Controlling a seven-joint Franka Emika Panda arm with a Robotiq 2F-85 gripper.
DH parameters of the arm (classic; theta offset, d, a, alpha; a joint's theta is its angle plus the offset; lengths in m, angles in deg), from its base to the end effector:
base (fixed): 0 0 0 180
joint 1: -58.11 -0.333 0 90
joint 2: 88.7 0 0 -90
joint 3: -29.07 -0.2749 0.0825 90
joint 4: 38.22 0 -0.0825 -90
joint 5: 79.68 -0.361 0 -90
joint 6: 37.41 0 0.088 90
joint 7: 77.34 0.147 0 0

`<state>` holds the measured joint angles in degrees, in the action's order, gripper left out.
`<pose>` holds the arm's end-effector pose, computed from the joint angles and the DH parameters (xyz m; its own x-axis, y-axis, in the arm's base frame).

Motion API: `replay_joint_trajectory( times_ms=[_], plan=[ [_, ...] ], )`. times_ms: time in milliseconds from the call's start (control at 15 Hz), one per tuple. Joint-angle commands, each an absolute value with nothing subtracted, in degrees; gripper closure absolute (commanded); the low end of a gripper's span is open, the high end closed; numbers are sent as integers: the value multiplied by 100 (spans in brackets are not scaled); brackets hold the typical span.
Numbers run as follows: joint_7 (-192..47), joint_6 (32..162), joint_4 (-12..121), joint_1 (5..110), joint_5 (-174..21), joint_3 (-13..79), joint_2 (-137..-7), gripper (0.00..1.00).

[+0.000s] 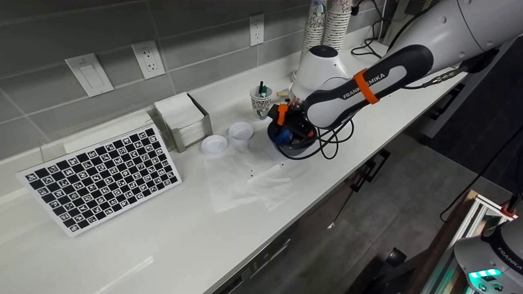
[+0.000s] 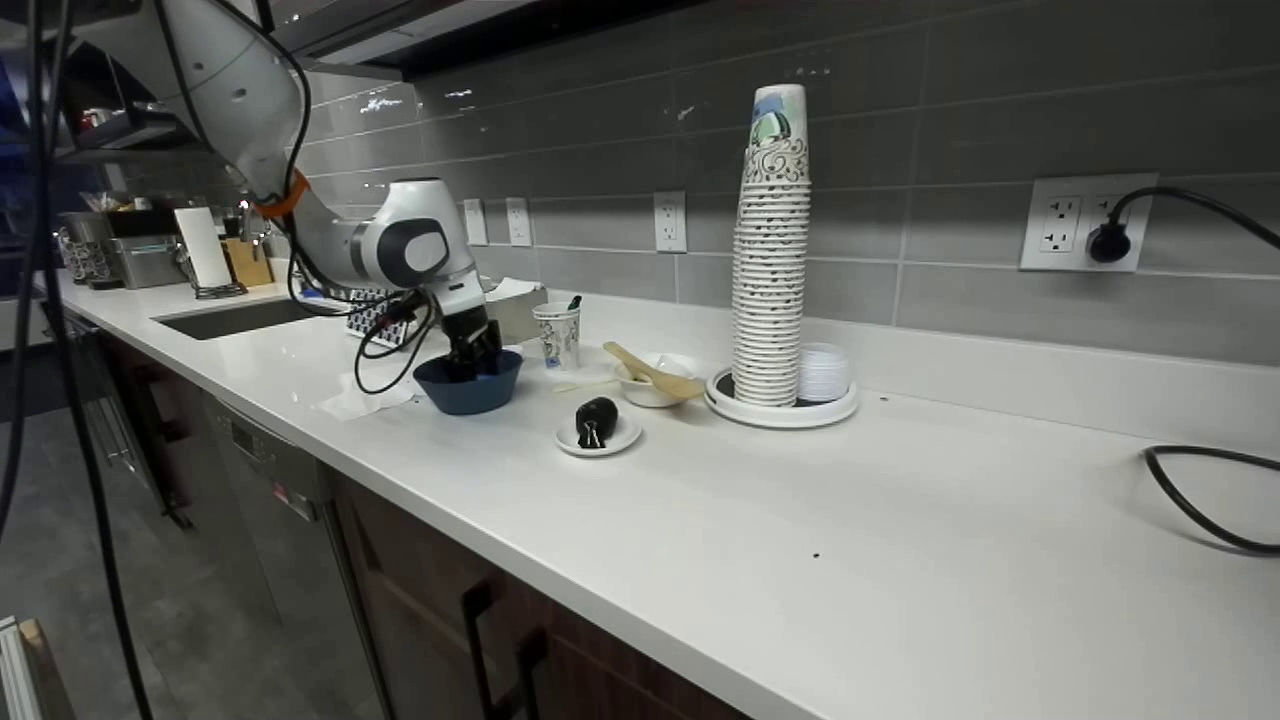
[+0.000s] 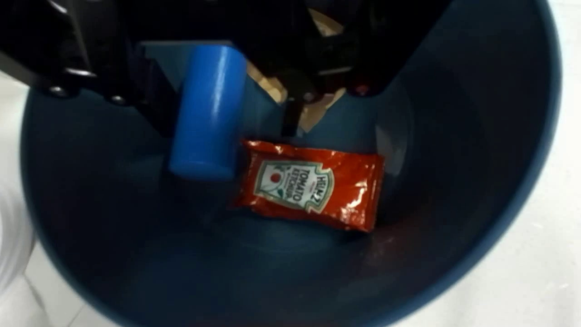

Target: Remove the blue cylinder plush block from the blue bowl and put it on the countertop

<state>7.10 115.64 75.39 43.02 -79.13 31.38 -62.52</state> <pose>0.5956 0.1353 0.1982 0.3228 -0.9453 0.0461 -0.9184 -0.3246 -0.2261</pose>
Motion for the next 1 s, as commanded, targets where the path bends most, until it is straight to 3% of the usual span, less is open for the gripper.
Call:
replay_joint_trajectory(
  times_ms=[0,67,200,400,933],
  plan=[
    [849,11614,7273,4204,-7781,3314,-5957,45],
    [837,11596,7259,4204,-7796,3324,-5974,66],
    [794,11612,7235,4238,-7859,3309,-6037,71],
    [711,11626,7257,4296,-7944,3247,-6237,91],
    [103,11627,7621,4704,-8445,2864,-7162,91]
  ],
)
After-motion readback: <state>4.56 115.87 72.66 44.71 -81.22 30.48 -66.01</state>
